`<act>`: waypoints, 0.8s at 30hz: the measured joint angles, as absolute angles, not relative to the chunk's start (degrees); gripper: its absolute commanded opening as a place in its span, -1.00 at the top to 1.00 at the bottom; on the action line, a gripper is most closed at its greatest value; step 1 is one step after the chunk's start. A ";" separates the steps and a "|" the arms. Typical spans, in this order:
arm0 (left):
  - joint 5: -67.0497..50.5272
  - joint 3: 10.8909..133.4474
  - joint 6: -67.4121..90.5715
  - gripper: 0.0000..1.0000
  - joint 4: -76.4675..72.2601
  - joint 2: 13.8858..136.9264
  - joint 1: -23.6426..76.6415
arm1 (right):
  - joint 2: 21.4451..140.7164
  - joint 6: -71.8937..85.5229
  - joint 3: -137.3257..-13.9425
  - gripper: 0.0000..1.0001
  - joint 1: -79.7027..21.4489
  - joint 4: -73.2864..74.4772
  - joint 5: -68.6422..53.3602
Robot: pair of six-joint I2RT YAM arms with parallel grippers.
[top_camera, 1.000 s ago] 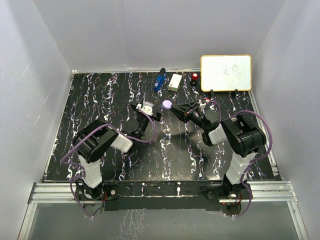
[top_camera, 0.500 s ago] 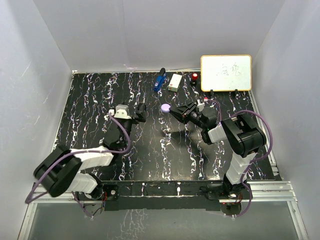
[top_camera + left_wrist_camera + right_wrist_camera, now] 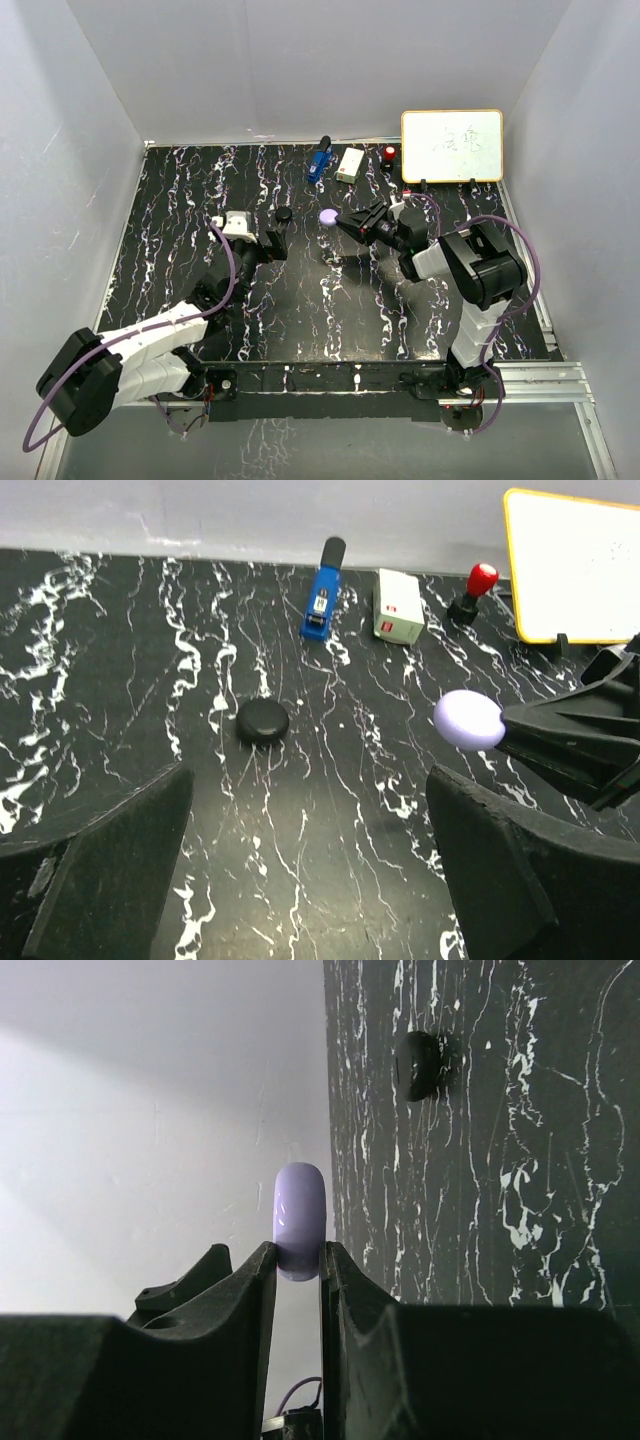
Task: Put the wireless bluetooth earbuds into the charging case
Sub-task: Place the charging case at the center of the board.
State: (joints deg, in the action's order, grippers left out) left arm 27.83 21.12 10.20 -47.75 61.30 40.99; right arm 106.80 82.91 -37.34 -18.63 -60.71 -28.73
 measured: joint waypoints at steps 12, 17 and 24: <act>26.61 28.25 23.46 -0.97 -28.88 60.31 40.99 | 111.07 77.93 -40.86 1.00 -18.63 -56.60 -28.84; 26.81 29.58 27.20 -0.97 -23.29 60.31 40.99 | 113.14 76.77 -42.76 1.00 -18.63 -56.16 -28.86; 26.76 30.44 31.24 -0.97 -18.57 60.29 40.99 | 118.06 76.40 -46.04 1.00 -18.70 -55.79 -28.86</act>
